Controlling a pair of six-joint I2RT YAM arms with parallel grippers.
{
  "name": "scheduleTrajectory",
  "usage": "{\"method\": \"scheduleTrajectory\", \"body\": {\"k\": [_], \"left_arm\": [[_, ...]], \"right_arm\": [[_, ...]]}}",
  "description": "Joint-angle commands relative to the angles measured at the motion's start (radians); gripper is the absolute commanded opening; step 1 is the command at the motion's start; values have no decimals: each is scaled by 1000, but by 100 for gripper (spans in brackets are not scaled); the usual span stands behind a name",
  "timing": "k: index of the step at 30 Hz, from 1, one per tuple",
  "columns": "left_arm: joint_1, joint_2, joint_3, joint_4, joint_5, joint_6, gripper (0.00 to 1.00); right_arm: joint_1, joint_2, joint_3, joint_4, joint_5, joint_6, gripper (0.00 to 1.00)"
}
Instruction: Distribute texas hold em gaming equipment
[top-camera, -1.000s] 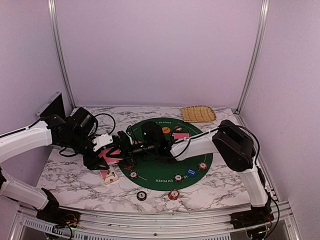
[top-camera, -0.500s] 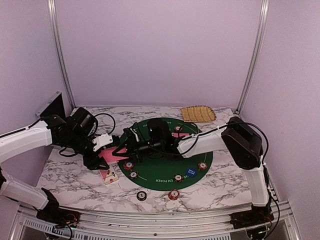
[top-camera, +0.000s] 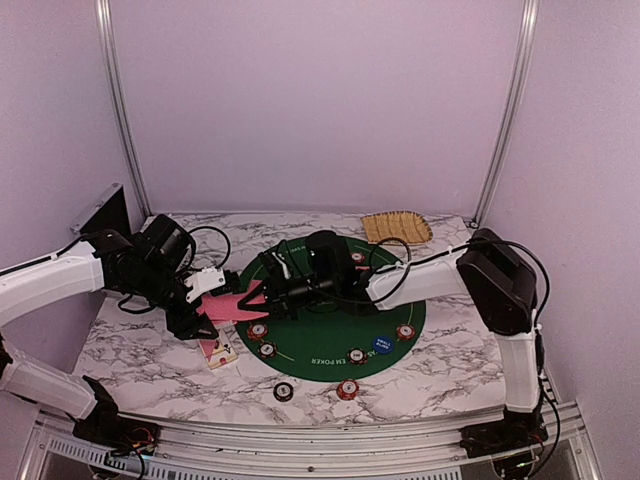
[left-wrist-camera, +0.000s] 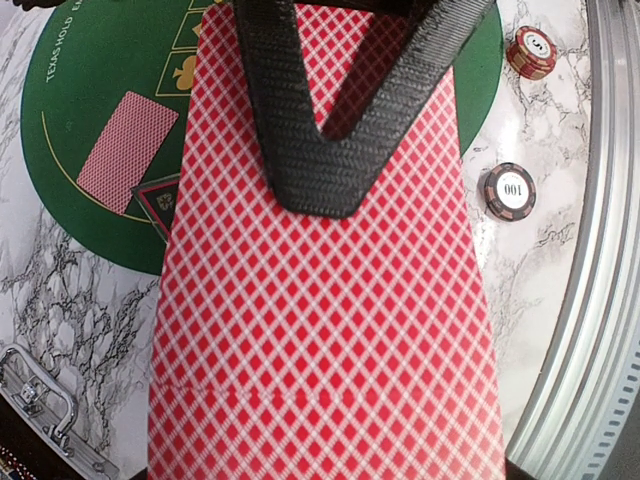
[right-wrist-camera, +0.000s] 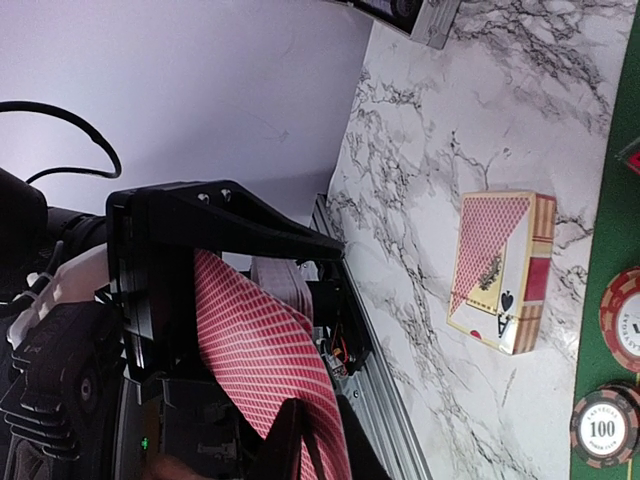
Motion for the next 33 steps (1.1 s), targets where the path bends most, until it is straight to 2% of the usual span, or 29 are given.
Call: {"method": "scheduleTrajectory", "body": {"k": [1,18,33], "left_arm": [[7,-17,13,5,7,2,2],[7,-20,9,4,8,2,1],[8,-31,-3,4,0,5,0]], "right_arm": [[-15,-50,-17,-27,7,-20,10],[30,-30,41,44,-32,35,13],[14,-67,-24,101,-42,70,15]]}}
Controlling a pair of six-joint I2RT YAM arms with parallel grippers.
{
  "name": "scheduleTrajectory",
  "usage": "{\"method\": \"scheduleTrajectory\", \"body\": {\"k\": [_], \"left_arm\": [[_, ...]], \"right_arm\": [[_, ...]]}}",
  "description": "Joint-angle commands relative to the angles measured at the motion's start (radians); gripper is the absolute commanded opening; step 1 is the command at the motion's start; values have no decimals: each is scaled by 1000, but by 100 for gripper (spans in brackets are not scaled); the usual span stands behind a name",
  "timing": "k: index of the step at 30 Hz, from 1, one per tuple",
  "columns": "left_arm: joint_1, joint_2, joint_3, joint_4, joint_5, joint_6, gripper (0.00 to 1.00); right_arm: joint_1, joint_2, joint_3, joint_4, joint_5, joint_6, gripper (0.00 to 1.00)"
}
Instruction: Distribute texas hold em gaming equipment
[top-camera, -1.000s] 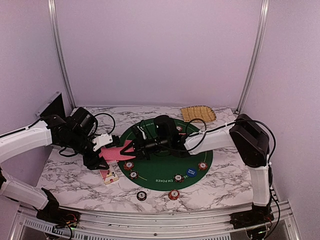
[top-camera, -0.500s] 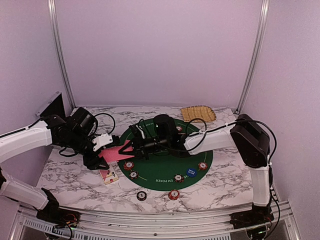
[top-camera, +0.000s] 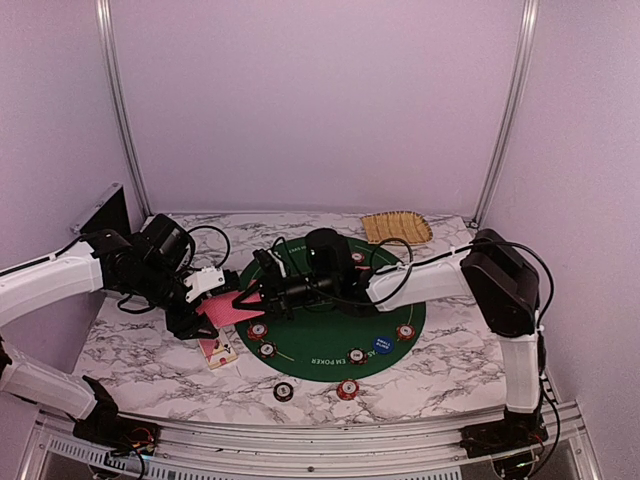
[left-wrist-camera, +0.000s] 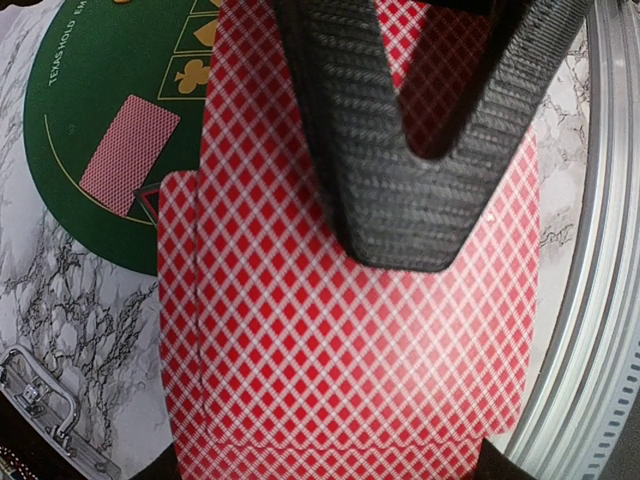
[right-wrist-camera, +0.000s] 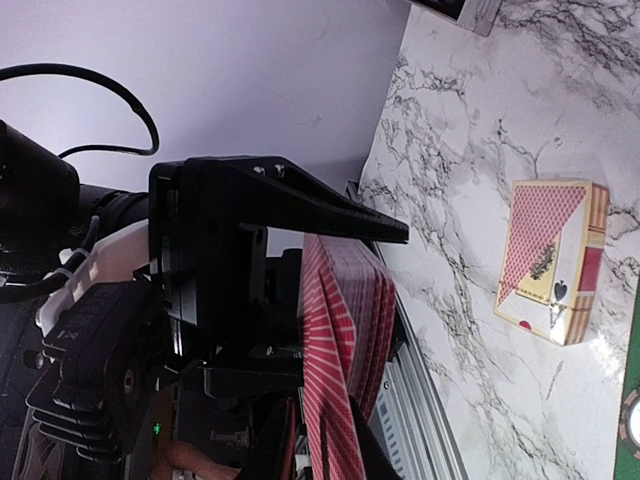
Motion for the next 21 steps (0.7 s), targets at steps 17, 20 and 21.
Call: {"method": "scheduleTrajectory", "body": {"k": [17,20,21], "left_arm": [[7,-24,-4,5,-3,3,0],[7,-26,-5,5,-5,3,0],[7,-26,-6,5,-6,3,0]], "right_arm": [[-10,-96,-99,75,-37,32,18],[-15,-114,-104,52,-35,18,13],[-18,-119,-107,48,-36,17,12]]}}
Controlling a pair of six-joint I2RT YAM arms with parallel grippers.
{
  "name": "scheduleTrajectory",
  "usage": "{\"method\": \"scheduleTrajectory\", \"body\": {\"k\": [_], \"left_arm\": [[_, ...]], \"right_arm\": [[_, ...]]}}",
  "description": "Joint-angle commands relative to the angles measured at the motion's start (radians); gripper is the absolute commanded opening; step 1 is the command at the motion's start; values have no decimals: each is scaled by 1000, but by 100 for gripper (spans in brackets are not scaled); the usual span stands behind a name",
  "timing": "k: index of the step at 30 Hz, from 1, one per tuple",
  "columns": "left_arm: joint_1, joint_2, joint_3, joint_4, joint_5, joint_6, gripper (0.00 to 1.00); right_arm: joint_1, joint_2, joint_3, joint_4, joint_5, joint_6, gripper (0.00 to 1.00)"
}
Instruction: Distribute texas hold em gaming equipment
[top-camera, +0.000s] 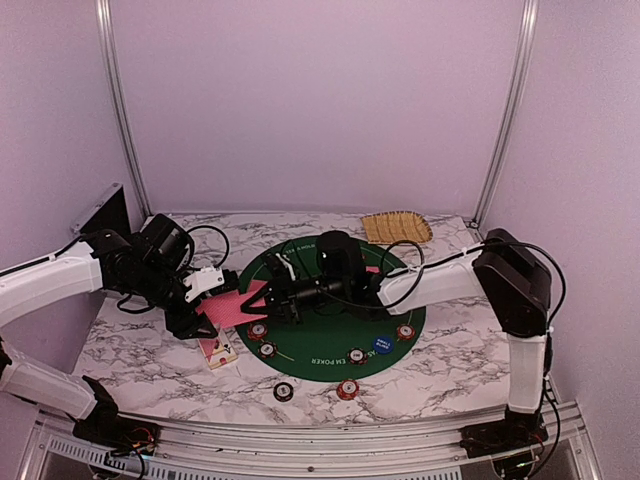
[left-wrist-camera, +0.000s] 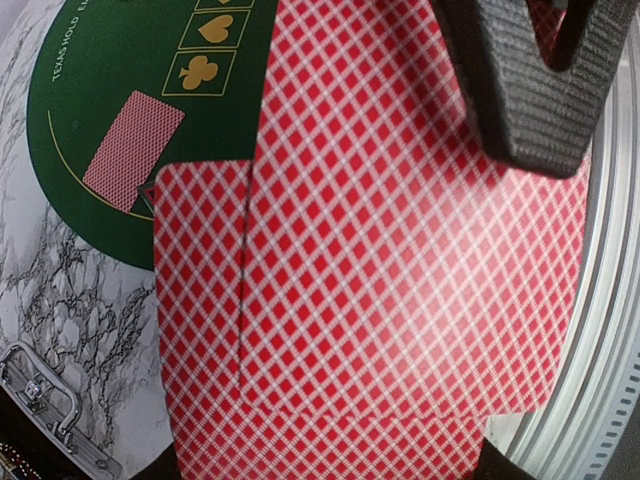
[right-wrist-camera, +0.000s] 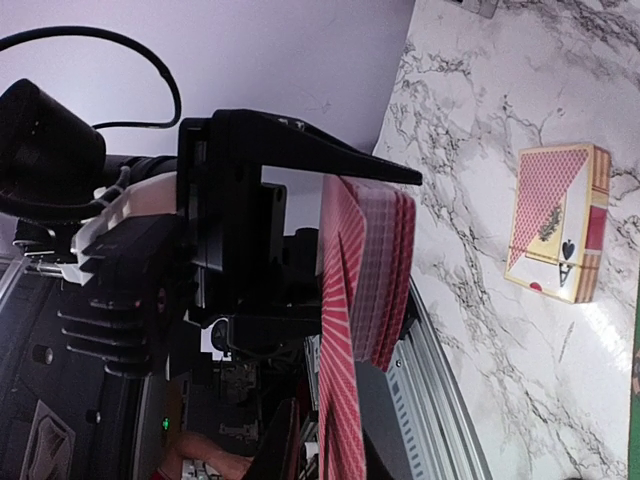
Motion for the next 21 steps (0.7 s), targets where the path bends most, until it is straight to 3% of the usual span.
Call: {"method": "scheduleTrajectory", "body": {"k": [1,8,21], "left_arm": [[4,-24,-4,5,3,3,0],[5,-25,-3,4,3,3,0],[5,-24,0,5,15,3,0]], "right_arm": [[-15,-64,-6,-5,-8,-16,10],[-25,-94,-5,-100,-9,-75,6],[-21,-70,5,-149,-12,-100,10]]}}
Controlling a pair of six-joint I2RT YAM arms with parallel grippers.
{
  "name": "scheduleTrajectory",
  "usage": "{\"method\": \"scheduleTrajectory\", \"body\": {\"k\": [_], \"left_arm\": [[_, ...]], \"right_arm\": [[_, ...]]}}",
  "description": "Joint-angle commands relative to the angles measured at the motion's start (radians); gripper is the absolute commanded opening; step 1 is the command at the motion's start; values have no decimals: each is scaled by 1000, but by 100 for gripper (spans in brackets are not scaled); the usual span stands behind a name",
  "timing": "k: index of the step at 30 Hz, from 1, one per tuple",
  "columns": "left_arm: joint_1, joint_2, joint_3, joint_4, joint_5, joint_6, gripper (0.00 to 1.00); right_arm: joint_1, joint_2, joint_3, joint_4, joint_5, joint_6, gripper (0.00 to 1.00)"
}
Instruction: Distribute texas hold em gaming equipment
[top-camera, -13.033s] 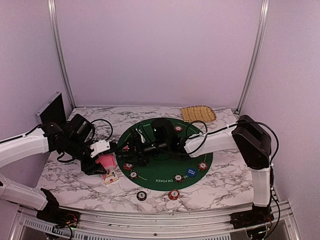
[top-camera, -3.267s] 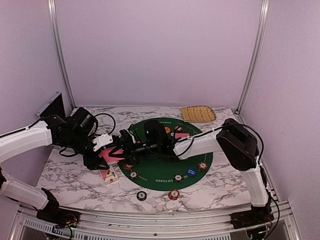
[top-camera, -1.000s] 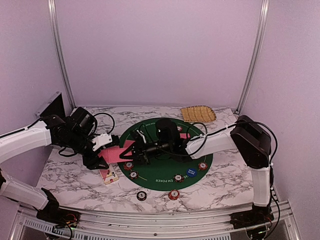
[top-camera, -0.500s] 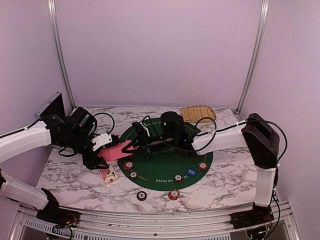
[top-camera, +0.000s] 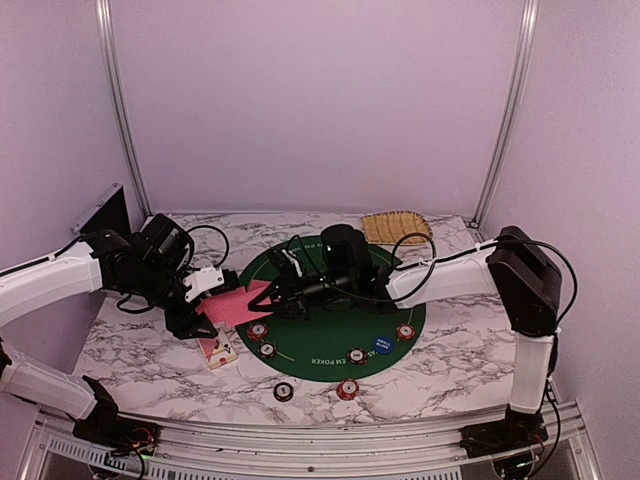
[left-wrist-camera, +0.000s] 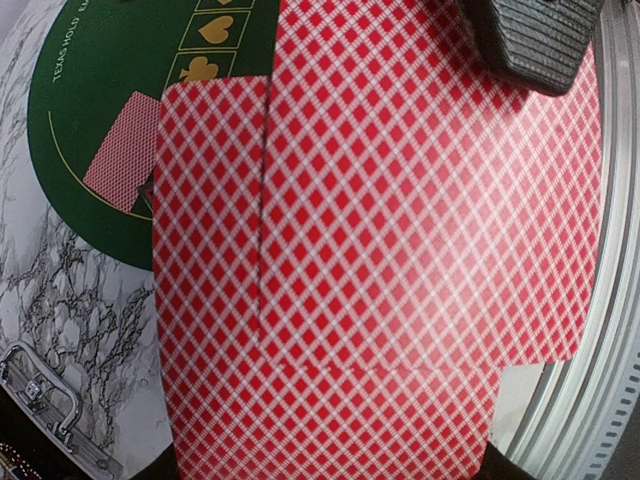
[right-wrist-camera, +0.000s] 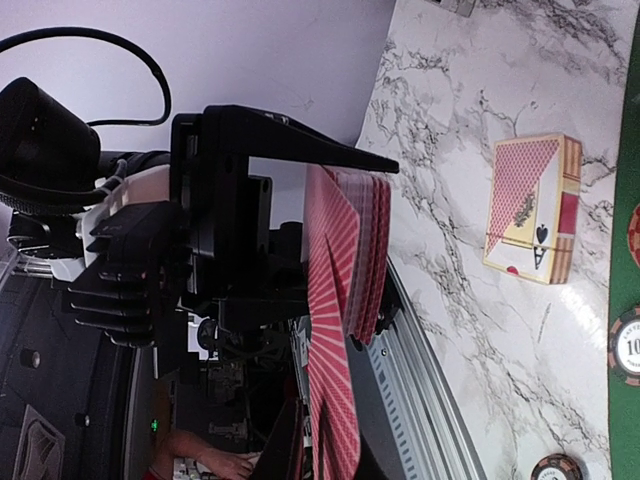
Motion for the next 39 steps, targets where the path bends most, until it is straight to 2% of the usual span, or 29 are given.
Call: {"method": "scheduleTrajectory", "body": {"k": [1,8,17,35,39], "left_arm": [[5,-22,0,6,16,1,0],[5,-22,3,4,17,1,0],[5,-28,3,5,20,0,0],[8,-32,0,4,19,-1,0],[8,-34,-1,4,18,-2,0]], "right_arm": [[1,-2,24,-32,-4,-29,10],[21,43,63,-37,-13,-26,11],[29,58,82,-43,-22,-27,23],[21,-32,-14,-72,-37,-51,23],[20,-43,-21,-70,-37,-50,19]]}}
